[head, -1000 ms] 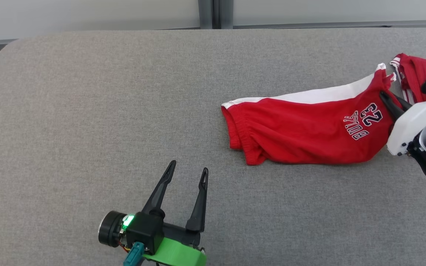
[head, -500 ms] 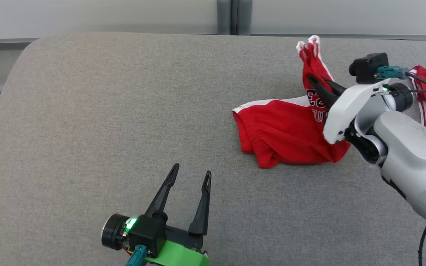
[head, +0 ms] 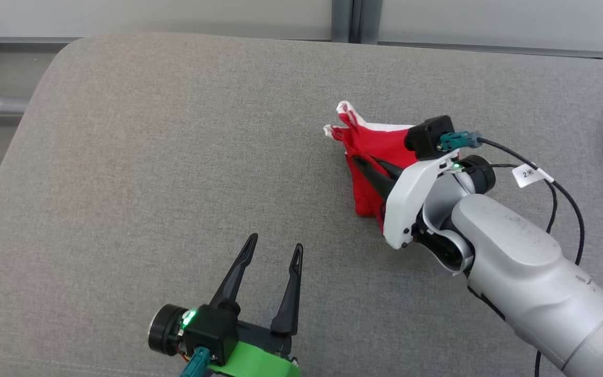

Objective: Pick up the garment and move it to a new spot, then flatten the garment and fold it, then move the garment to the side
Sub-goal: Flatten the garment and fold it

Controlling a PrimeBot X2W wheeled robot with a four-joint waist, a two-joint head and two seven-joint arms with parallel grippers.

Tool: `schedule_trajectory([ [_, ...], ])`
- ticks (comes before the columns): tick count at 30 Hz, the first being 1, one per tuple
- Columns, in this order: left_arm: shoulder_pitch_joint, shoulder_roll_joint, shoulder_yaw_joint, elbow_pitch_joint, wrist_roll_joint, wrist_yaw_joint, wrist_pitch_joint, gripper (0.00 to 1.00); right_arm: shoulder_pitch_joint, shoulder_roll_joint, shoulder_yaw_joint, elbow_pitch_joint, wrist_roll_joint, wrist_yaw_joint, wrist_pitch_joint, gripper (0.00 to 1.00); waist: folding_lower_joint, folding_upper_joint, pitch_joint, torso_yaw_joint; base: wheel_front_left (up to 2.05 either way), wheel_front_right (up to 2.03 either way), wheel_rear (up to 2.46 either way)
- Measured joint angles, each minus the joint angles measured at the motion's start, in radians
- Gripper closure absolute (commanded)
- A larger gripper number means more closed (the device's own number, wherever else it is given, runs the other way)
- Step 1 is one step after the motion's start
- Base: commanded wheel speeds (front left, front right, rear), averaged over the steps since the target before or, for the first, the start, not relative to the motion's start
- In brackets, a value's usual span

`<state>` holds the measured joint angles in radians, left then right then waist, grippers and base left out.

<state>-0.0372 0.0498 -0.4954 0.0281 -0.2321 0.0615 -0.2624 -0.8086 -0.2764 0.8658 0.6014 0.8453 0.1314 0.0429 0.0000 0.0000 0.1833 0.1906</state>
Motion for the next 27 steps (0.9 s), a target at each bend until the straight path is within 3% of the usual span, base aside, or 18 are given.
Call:
schedule_trajectory([
  [1, 0.000, 0.000, -0.002, 0.000, -0.001, 0.000, 0.000, 0.00, 0.010, 0.012, -0.004, -0.005, 0.000, 0.000, 0.005, 0.00, 0.0000, 0.0000, 0.001, 0.001, 0.00, 0.00, 0.00],
  [6, -0.004, 0.000, -0.004, 0.004, -0.002, 0.000, 0.000, 0.00, 0.043, 0.018, -0.080, -0.081, 0.029, 0.000, -0.045, 0.00, 0.0000, 0.0000, 0.002, -0.004, 0.00, 0.00, 0.00],
  [10, -0.002, 0.000, 0.002, 0.009, -0.002, -0.001, 0.000, 0.00, 0.079, -0.037, -0.169, -0.137, 0.021, 0.000, -0.122, 0.00, 0.0000, 0.0000, -0.007, -0.019, 0.00, 0.00, 0.00],
  [18, 0.018, 0.000, 0.043, 0.000, 0.007, -0.001, 0.000, 0.00, 0.226, -0.125, -0.301, -0.211, -0.109, 0.000, -0.260, 0.00, 0.0000, 0.0000, -0.028, -0.077, 0.00, 0.00, 0.00],
  [23, 0.044, 0.000, 0.088, -0.014, 0.000, 0.000, 0.000, 0.00, 0.347, -0.116, -0.394, -0.222, -0.209, 0.000, -0.301, 0.00, 0.0000, 0.0000, -0.046, -0.120, 0.00, 0.00, 0.00],
  [27, 0.080, 0.000, 0.132, -0.025, -0.004, 0.002, 0.000, 0.00, 0.464, -0.053, -0.503, -0.306, -0.348, 0.000, -0.305, 0.00, 0.0000, 0.0000, -0.071, -0.151, 0.00, 0.00, 0.00],
])
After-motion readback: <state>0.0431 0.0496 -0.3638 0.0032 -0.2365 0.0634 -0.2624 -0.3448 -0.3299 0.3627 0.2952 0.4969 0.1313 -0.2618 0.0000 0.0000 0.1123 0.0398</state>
